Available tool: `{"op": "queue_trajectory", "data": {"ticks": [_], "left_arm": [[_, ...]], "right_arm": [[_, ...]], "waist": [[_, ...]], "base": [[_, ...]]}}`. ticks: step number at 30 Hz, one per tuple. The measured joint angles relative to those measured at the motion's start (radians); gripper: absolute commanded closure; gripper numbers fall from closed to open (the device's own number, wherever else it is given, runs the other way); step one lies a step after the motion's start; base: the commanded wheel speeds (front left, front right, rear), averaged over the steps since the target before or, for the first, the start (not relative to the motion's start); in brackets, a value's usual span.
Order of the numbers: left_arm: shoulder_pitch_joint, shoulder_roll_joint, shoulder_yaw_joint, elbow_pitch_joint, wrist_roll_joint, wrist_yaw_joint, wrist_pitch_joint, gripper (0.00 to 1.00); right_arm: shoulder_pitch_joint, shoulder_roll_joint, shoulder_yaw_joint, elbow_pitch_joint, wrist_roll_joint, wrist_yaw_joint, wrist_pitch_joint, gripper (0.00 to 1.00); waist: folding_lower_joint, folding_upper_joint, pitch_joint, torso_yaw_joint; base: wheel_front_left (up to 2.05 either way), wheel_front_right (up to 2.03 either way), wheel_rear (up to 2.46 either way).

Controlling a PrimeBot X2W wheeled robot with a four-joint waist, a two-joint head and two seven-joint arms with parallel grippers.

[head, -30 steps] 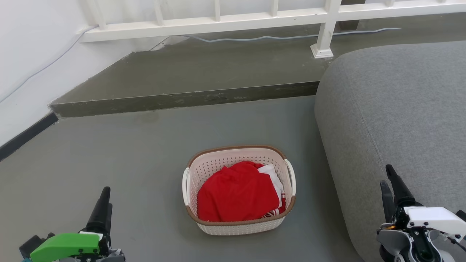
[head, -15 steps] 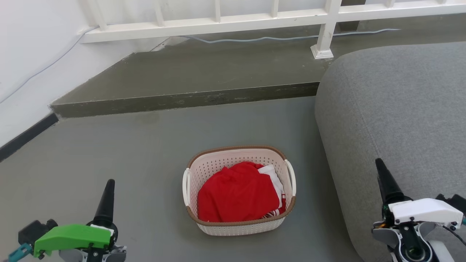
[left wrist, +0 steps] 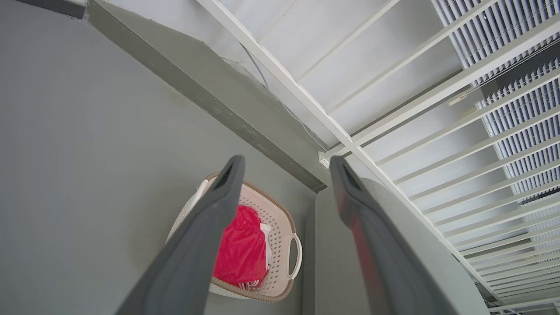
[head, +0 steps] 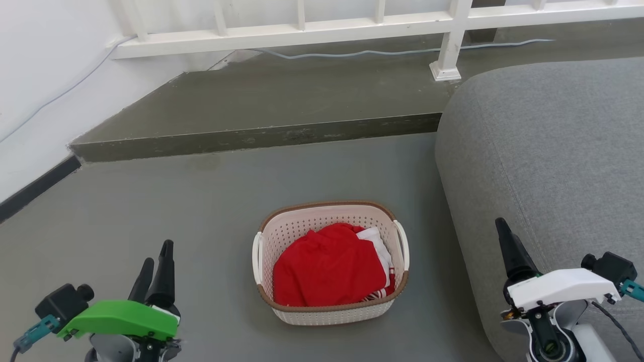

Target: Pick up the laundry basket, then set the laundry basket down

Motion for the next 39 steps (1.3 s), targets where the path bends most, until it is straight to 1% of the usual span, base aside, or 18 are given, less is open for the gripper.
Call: {"op": "queue_trajectory", "data": {"ticks": [8, 13, 15, 17, 19, 21, 25, 28, 39], "left_arm": [[0.002, 0.023, -0.046, -0.012, 0.150, 0.024, -0.027, 0.00], [0.004, 0.024, -0.068, -0.021, 0.238, 0.035, -0.040, 0.00], [0.004, 0.024, -0.076, -0.026, 0.265, 0.045, -0.049, 0.00], [0.005, 0.024, -0.086, -0.027, 0.295, 0.050, -0.055, 0.00], [0.010, 0.024, -0.093, -0.028, 0.317, 0.052, -0.060, 0.00], [0.016, 0.024, -0.100, -0.028, 0.344, 0.060, -0.069, 0.00], [0.019, 0.024, -0.113, -0.034, 0.397, 0.069, -0.081, 0.00], [0.019, 0.024, -0.120, -0.040, 0.441, 0.077, -0.091, 0.00], [0.031, 0.024, -0.144, -0.057, 0.572, 0.099, -0.127, 0.00]], "right_arm": [[0.001, 0.000, 0.040, -0.013, -0.115, -0.017, -0.021, 0.00], [0.002, 0.000, 0.061, -0.020, -0.194, -0.033, -0.035, 0.00], [0.004, 0.000, 0.067, -0.024, -0.221, -0.035, -0.041, 0.00], [0.007, 0.001, 0.074, -0.026, -0.250, -0.042, -0.049, 0.00], [0.010, 0.000, 0.082, -0.028, -0.273, -0.042, -0.053, 0.00], [0.012, 0.001, 0.092, -0.031, -0.303, -0.051, -0.057, 0.00], [0.016, 0.002, 0.106, -0.040, -0.355, -0.053, -0.071, 0.00], [0.016, 0.002, 0.116, -0.046, -0.395, -0.068, -0.076, 0.00], [0.018, 0.004, 0.150, -0.071, -0.529, -0.088, -0.109, 0.00]], "waist": [[0.0000, 0.0000, 0.001, 0.000], [0.0000, 0.0000, 0.002, 0.000], [0.0000, 0.0000, 0.003, 0.000], [0.0000, 0.0000, 0.003, 0.000], [0.0000, 0.0000, 0.004, 0.000], [0.0000, 0.0000, 0.004, 0.000], [0.0000, 0.0000, 0.005, -0.001], [0.0000, 0.0000, 0.005, -0.001], [0.0000, 0.0000, 0.006, -0.002]], "base": [[0.00, 0.00, 0.00], [0.00, 0.00, 0.00], [0.00, 0.00, 0.00], [0.00, 0.00, 0.00], [0.00, 0.00, 0.00], [0.00, 0.00, 0.00], [0.00, 0.00, 0.00], [0.00, 0.00, 0.00], [0.00, 0.00, 0.00]]}}
